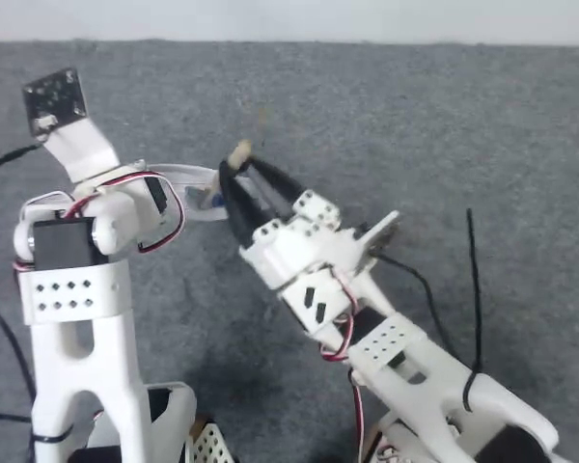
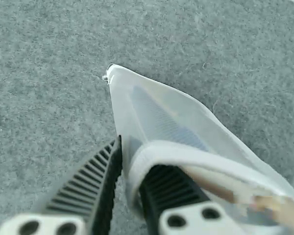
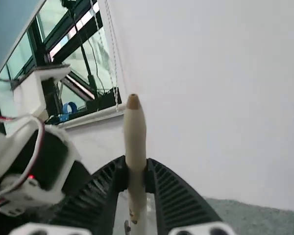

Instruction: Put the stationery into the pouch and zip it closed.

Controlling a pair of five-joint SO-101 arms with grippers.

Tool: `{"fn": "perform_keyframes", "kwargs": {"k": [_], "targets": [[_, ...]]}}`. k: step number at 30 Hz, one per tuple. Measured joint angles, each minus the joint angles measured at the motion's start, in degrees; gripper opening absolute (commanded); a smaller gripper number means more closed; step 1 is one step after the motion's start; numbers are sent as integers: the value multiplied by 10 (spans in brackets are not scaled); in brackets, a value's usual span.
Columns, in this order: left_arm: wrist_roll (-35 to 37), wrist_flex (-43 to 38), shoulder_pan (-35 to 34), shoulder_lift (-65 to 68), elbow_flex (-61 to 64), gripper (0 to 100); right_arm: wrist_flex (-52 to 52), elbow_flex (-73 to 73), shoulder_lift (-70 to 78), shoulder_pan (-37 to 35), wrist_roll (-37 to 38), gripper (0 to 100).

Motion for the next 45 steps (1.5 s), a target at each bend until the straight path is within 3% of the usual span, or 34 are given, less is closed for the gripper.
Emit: {"fn": "perform_keyframes", "kwargs": {"k": [6, 12, 22, 32, 38, 45], "targets": [[0, 0, -4, 0, 0, 11, 79, 4, 14, -48, 96, 16], [-2, 0, -21, 0, 11, 11, 185, -27, 2, -61, 110, 227], [-2, -4, -18, 0, 11, 11, 319, -26, -82, -62, 112, 177], [-2, -15, -108, 0, 11, 11, 542, -24, -247, -40, 111, 177], [-2, -18, -142, 0, 11, 11, 551, -24, -236, -37, 111, 177], [-2, -18, -142, 0, 11, 11, 444, -24, -101, -36, 133, 177]]}}
